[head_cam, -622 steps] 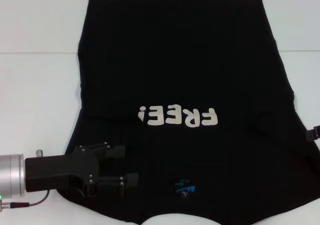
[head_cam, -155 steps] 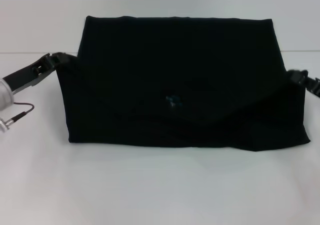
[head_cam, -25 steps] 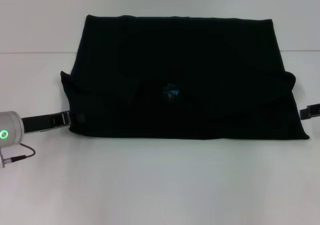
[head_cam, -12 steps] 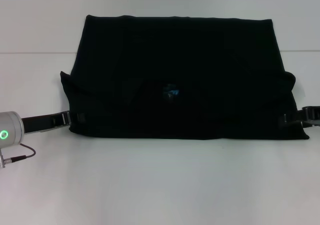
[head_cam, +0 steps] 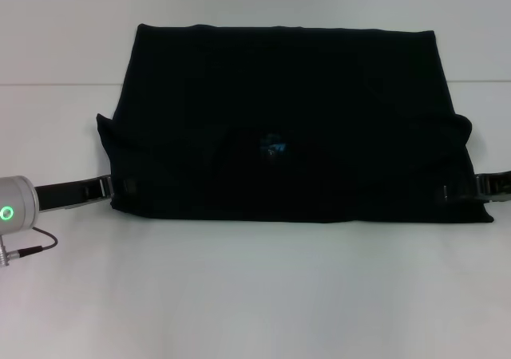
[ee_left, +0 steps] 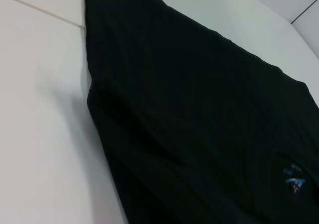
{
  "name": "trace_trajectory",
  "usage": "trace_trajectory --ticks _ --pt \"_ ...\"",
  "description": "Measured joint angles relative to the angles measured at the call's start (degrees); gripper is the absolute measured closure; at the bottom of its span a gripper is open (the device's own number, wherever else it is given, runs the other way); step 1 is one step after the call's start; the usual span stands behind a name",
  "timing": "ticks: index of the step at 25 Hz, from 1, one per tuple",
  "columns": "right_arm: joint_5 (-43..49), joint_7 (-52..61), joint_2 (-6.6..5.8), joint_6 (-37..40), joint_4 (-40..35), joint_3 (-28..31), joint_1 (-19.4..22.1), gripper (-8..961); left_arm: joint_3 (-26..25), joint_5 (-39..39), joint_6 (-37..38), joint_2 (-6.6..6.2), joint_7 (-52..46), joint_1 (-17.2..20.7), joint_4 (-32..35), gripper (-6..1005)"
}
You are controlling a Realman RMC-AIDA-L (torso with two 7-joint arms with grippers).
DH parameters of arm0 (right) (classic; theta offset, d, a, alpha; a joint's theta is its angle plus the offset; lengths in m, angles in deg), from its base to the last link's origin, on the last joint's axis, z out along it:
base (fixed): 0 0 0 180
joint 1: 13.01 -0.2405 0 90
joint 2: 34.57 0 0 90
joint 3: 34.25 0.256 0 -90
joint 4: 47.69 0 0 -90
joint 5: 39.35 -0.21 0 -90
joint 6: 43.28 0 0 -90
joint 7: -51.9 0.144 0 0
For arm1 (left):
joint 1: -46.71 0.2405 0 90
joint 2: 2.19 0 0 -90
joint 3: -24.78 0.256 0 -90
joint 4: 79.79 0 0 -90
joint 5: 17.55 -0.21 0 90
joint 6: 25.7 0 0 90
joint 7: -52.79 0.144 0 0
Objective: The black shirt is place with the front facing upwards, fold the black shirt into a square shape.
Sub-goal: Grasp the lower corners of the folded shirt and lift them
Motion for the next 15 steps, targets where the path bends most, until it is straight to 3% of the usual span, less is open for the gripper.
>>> trace_trajectory --ticks 12,15 --pt "-0.1 -0.4 0.41 -0.5 0.3 -1.6 0.1 155 -0.3 0.2 0.3 -0.08 0.0 0.0 0.0 949" --pt "0.0 -0.4 0.41 -0.5 0.4 -1.9 0.0 286 -0.3 0.2 0.4 -0.09 0.4 0.0 0.0 947"
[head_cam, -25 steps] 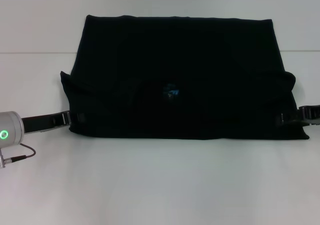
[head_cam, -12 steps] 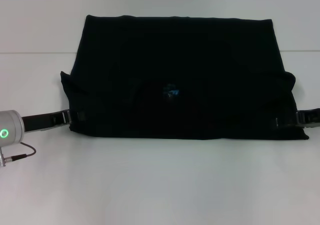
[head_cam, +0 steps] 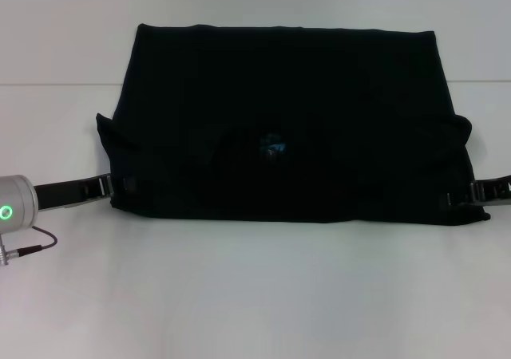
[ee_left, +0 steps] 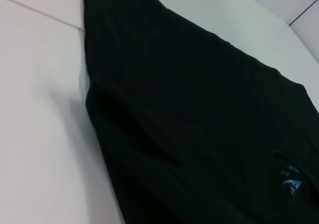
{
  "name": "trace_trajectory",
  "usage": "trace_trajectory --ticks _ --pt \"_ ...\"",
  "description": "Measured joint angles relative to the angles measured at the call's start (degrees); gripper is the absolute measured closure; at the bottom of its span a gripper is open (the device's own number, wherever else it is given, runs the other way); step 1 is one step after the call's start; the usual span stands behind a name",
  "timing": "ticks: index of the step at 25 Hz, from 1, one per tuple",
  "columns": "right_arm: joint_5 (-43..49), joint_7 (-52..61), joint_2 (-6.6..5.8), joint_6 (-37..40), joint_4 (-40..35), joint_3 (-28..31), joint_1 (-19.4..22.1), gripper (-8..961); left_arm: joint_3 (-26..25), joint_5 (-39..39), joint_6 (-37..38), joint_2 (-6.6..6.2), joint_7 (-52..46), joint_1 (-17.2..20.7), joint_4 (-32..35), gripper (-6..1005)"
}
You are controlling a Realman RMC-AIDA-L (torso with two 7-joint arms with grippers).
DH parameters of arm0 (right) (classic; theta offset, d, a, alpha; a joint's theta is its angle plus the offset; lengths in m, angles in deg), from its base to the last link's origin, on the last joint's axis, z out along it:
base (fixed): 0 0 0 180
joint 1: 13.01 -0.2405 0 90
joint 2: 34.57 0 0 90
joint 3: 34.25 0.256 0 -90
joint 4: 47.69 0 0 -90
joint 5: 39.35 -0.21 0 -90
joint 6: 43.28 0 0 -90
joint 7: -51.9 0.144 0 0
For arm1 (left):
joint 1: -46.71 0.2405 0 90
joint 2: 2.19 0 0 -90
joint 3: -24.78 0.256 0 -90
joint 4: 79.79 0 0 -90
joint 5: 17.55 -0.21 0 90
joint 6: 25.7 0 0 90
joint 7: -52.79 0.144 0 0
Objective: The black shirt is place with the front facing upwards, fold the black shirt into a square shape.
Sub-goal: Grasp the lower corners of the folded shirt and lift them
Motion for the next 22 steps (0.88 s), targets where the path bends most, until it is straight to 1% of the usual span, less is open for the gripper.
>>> trace_trajectory --ticks 2,8,13,15,18,22 --pt "0.0 0.0 0.0 0.0 0.0 0.0 0.0 373 -0.1 0.2 0.1 0.0 0.3 0.0 0.0 945" --pt "-0.3 0.0 -0.15 0.3 -0.2 0.3 0.2 580 -0.2 0.3 0.5 0.0 0.4 0.0 0.0 941" --pt "-0.3 -0.1 -0.34 1.0 -0.3 0.4 0.3 820 -0.2 0.3 2.6 0.0 0.3 0.1 0.5 938" --pt "-0.3 -0.4 -0.4 1.6 -0.4 0.4 0.3 853 -0.3 0.3 4.0 -0.01 0.0 0.2 1.1 936" --pt "-0.2 -0.6 -0.46 3.8 -1.5 0.0 0.4 902 -0.3 -0.7 7.6 -0.44 -0.3 0.1 1.4 934" --pt "0.7 -1.2 -0.78 10.6 -3.7 -0.5 2.0 902 -0.3 -3.4 15.0 -0.83 -2.4 1.0 3.8 931"
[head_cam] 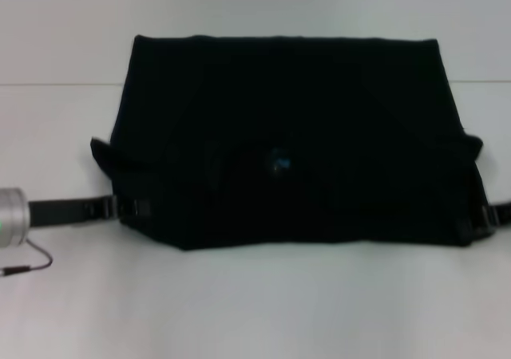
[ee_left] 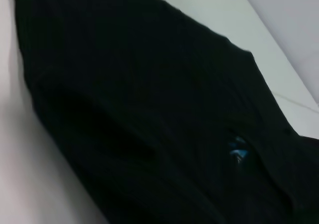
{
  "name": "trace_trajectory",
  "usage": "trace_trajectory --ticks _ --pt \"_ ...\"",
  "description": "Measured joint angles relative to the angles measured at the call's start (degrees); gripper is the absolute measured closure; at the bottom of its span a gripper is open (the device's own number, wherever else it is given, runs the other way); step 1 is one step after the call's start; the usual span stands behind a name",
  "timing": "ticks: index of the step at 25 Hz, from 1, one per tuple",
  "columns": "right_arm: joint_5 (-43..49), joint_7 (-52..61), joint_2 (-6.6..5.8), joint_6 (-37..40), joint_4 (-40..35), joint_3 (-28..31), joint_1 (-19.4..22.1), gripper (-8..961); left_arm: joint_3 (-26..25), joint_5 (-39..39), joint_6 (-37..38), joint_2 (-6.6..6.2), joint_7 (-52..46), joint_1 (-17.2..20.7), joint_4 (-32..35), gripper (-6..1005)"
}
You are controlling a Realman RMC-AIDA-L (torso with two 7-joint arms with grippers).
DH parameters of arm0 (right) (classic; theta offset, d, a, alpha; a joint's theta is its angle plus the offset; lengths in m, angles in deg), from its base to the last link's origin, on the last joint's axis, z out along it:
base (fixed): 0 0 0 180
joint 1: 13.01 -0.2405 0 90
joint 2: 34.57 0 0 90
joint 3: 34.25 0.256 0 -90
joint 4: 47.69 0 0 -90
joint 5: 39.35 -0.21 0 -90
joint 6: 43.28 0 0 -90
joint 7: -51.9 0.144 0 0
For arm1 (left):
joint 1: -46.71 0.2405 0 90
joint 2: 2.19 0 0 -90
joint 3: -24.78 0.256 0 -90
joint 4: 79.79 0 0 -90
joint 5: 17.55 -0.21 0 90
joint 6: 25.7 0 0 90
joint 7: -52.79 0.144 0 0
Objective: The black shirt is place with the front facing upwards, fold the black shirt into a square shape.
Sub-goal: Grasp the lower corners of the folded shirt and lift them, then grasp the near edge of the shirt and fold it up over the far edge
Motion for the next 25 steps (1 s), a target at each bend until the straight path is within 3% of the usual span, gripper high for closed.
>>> trace_trajectory --ticks 7,14,19,25 --pt "2.7 -4.3 -1.13 15.4 -1.3 -0.4 3.7 902 -3.7 -8.5 18.8 -1.19 -2.2 2.4 4.2 926" --pt "8.6 -9.6 0.08 24.7 -0.9 -0.3 6.4 901 -4.5 -18.8 33.2 -1.81 -2.5 1.7 5.0 921" --pt "9.8 -11.2 0.44 25.8 -0.3 -0.3 6.9 901 -2.6 -21.8 37.1 -1.7 -2.6 1.5 5.0 918" --pt "8.7 -13.2 0.03 24.7 2.8 3.2 6.4 905 -2.6 -19.1 34.1 -1.64 -3.5 -0.2 3.4 913"
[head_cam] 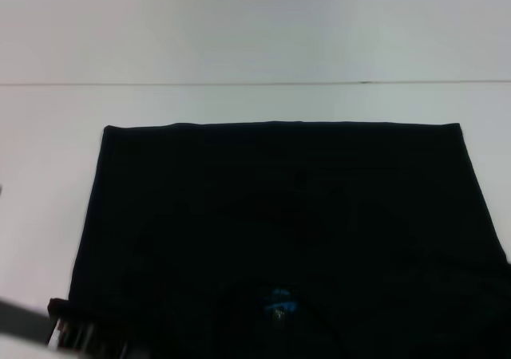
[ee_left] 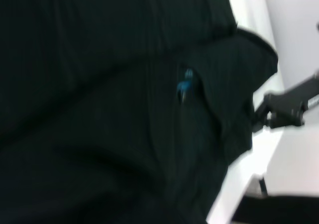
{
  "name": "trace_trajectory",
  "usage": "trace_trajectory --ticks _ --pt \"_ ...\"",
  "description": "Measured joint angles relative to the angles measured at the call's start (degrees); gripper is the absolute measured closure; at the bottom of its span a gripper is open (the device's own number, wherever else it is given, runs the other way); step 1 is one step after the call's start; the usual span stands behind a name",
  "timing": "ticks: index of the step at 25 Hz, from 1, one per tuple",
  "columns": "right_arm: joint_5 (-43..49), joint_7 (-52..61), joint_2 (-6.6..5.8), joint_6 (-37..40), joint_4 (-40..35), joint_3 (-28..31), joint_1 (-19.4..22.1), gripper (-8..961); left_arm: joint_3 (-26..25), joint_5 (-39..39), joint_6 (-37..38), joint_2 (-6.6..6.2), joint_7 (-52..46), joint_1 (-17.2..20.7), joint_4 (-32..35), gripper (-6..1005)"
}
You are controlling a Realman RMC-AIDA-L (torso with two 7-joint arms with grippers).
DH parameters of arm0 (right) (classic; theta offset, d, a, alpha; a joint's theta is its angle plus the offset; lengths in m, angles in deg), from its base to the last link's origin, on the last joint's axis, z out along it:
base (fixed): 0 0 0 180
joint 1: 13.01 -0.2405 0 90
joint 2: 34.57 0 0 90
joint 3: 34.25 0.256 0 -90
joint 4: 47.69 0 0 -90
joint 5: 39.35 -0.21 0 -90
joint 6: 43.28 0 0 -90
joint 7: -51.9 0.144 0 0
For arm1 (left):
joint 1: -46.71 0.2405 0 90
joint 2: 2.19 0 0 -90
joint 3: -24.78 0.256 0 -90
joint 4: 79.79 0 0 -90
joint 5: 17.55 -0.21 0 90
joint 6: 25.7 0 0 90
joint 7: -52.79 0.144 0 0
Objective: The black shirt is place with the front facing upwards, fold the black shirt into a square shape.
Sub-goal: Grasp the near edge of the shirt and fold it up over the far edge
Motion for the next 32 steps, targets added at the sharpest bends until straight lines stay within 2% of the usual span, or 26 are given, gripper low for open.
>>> trace_trajectory --ticks 3,9,11,13,15,16,17,20,24,28,32 --pt "-5.2 -0.6 -1.01 0.4 0.6 4.4 -0.1 907 -2.4 3.3 -3.3 -0.72 -2.3 -1.2 -0.9 911" --pt "-19.4 -0.3 -3.85 0.2 4.0 13.4 0.5 908 -8.7 12.3 -7.7 -2.47 -2.6 -3.1 -2.6 907" --pt "-23.9 -0.3 -4.2 -2.0 5.5 16.7 0.6 908 -10.2 15.5 -11.0 -2.61 -2.6 -3.1 -2.9 906" --pt "-28.0 -0.4 -4.05 -5.3 7.4 19.6 0.7 908 -11.3 18.9 -15.5 -2.62 -2.2 -2.8 -3.8 904" --pt "-32.7 -1.0 -3.04 -10.3 9.7 21.6 0.8 908 -12.1 21.9 -19.9 -2.49 -1.0 -2.2 -5.2 903" --pt "-36.9 -2.3 -1.6 -15.3 11.3 22.4 1.0 908 -12.4 24.1 -22.8 -2.3 0.1 -1.6 -6.2 902" --pt "-36.9 -2.3 -1.6 -15.3 11.3 22.4 1.0 908 -12.5 25.9 -24.8 -2.09 1.0 -1.2 -7.1 901" --pt "-42.5 -5.7 1.92 -25.2 12.3 22.4 0.7 908 -12.6 32.5 -32.5 -1.08 5.3 0.0 -10.7 899" --pt "-47.0 -11.3 5.03 -34.6 13.2 22.0 -0.9 908 -12.5 38.6 -40.8 0.47 11.3 0.2 -14.4 896" --pt "-50.0 -18.3 6.62 -43.5 16.1 22.1 -3.0 907 -12.5 41.7 -47.4 2.14 16.5 -0.6 -16.1 894" --pt "-54.0 -24.7 7.15 -48.8 18.8 22.1 -4.7 907 -12.3 45.6 -53.3 4.09 21.5 -1.5 -16.6 891"
